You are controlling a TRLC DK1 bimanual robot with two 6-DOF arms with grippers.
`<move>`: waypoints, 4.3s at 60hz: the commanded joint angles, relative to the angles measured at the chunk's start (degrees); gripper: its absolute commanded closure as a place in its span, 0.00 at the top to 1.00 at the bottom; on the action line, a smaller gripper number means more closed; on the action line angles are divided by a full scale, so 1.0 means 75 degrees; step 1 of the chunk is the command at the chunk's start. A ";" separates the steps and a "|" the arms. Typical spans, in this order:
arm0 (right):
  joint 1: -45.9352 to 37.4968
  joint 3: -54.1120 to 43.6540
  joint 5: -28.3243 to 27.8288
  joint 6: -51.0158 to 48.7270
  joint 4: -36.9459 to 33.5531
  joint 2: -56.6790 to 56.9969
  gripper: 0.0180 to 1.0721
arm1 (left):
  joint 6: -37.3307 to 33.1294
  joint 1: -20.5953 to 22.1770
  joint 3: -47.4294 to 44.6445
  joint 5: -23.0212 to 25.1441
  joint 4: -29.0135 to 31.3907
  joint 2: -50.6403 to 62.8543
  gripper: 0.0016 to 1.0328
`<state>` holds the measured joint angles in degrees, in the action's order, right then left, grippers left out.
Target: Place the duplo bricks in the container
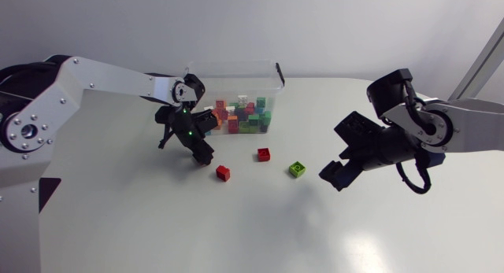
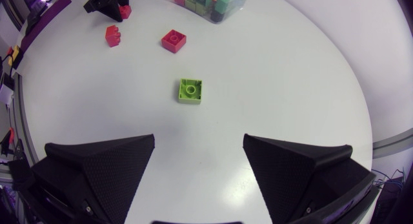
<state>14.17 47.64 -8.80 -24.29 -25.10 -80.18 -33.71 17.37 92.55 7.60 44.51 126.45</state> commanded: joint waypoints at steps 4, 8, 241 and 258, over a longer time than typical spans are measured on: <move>0.0067 0.0164 0.0013 -0.0171 0.0066 -0.0207 0.93 | -0.0216 -0.0054 0.0468 0.0077 0.0417 0.0401 0.45; 0.0102 0.0199 0.0001 -0.0183 0.0066 -0.0290 0.92 | -0.0216 -0.0054 0.0574 0.0077 0.0592 0.0448 0.39; 0.1544 0.7523 0.0458 0.1915 0.1589 -0.4825 0.96 | -0.3778 0.0825 -0.4993 0.1354 -0.3427 -0.4474 0.95; 0.1614 0.4898 0.0411 0.1645 0.2081 -0.2739 0.96 | -0.5208 0.0837 -0.4055 0.1120 -0.2935 -0.3360 0.94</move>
<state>25.76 89.56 -5.80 -10.72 -10.44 -103.98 -68.36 23.33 59.07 16.14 21.10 98.24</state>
